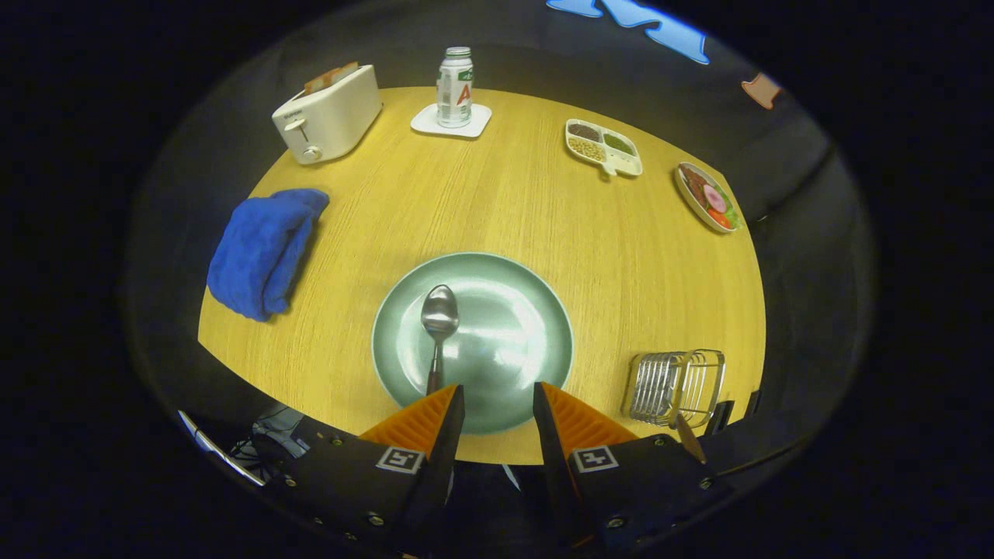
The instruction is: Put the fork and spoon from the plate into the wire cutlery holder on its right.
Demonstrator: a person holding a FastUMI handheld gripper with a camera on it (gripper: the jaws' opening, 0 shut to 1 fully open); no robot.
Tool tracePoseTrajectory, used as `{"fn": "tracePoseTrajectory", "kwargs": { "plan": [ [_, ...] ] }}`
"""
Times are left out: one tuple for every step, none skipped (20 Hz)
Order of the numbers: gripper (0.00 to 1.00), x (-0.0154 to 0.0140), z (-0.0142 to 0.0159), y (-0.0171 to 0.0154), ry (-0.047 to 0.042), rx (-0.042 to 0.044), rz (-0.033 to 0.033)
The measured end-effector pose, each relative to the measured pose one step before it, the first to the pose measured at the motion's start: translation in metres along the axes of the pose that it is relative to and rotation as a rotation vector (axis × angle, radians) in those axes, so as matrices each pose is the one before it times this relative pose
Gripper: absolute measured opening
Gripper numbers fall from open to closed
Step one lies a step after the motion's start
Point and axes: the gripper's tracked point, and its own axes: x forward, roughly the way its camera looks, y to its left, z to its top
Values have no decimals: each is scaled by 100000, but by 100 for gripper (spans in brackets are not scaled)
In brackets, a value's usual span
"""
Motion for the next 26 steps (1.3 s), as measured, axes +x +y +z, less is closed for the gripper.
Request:
{"fn": "tracePoseTrajectory", "kwargs": {
  "plan": [
    [55,440,-175,741,944,-673,987],
    [55,485,-138,553,747,-658,721],
    [55,385,-163,502,1009,-599,715],
    [55,478,-206,678,1142,-611,942],
    [55,582,-132,584,938,-624,948],
    [55,498,-284,530,1223,-257,499],
    [55,416,-174,333,1124,-104,125],
    [55,593,-150,221,1012,283,-358],
    [55,598,8,-263,154,798,-927],
    [55,674,38,43,43,1146,-737],
    [55,572,-8,79,269,1230,-239],
    [55,632,-112,214,648,940,677],
    [55,499,-126,189,1095,555,1009],
    [55,414,-167,184,982,99,863],
    [55,415,-102,8,1019,0,431],
    [55,398,-195,-204,618,-167,-788],
    [55,298,63,-203,891,-280,-639],
    [55,363,-145,-158,609,26,-534],
    [55,124,-196,-45,1224,240,748],
    [55,328,394,207,-845,1224,1426],
    [51,-38,68,127,296,1996,974],
    [41,63,7,496,-53,2549,2104],
    [24,762,-179,198,-684,1753,968],
    [16,-973,304,-63,72,960,-17],
    [11,147,16,36,17,587,-285],
    [11,117,94,223,-693,-308,376]
  ]
}}
